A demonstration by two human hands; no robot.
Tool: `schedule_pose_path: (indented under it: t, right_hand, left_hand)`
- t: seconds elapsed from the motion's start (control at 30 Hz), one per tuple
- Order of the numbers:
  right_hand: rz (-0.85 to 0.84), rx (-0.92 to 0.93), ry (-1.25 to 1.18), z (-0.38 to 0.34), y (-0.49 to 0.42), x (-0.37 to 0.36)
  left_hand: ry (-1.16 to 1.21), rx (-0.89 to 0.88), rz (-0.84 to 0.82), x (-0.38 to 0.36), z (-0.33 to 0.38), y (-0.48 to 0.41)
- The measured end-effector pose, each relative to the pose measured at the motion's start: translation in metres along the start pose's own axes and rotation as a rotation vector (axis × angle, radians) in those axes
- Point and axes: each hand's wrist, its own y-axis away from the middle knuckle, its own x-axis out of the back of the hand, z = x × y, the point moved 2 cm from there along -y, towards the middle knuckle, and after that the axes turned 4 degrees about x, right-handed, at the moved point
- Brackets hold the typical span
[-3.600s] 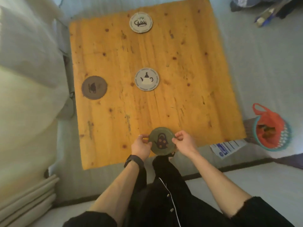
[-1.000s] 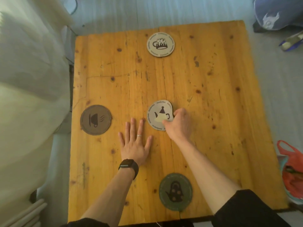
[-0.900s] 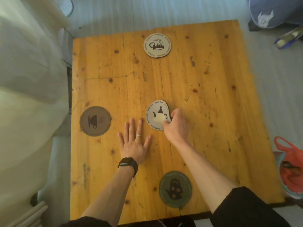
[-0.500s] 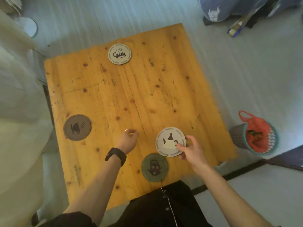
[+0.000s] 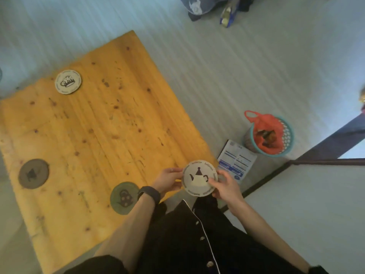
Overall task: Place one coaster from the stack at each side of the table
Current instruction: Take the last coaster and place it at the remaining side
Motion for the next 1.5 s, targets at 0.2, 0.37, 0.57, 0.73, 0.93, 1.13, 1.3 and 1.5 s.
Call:
schedule_pose_path:
  t: [0.2,0.37,0.57,0.73,0.93,1.13,1.3,1.5]
  right_hand:
    - [-0.019,0.134,0.142,-0.029,-0.032,0.102]
    - [-0.024,0.225,0.241,-0.062,-0.073,0.13]
    - [-0.079,0.291,0.42,-0.124,-0.137,0.122]
    - [-0.176,0.339,0.532,-0.184,-0.197,0.102]
    - [-0.305,0.317,0.625,-0.235,-0.242,0.074]
    - [-0.463,0.303,0.811,-0.293,-0.271,0.028]
    - [-0.608,0.41,1.001,-0.353,-0.303,-0.027]
    - [-0.84,0.597,1.277,-0.407,-0.333,-0.106]
  left_hand:
    - [-0.015,-0.119,0.1,-0.08,0.055,-0.011]
    - [0.077,-0.145,0.171,-0.104,0.089,-0.016]
    - [0.258,-0.144,0.267,-0.099,0.125,-0.033]
    - [0.386,-0.167,0.219,-0.084,0.155,-0.051]
    - [0.633,-0.178,0.3,-0.063,0.188,-0.069]
    - [0.907,-0.125,0.383,-0.04,0.212,-0.079]
    - [1.051,-0.081,0.527,-0.014,0.242,-0.089]
    - [1.203,0.02,0.827,0.001,0.272,-0.102]
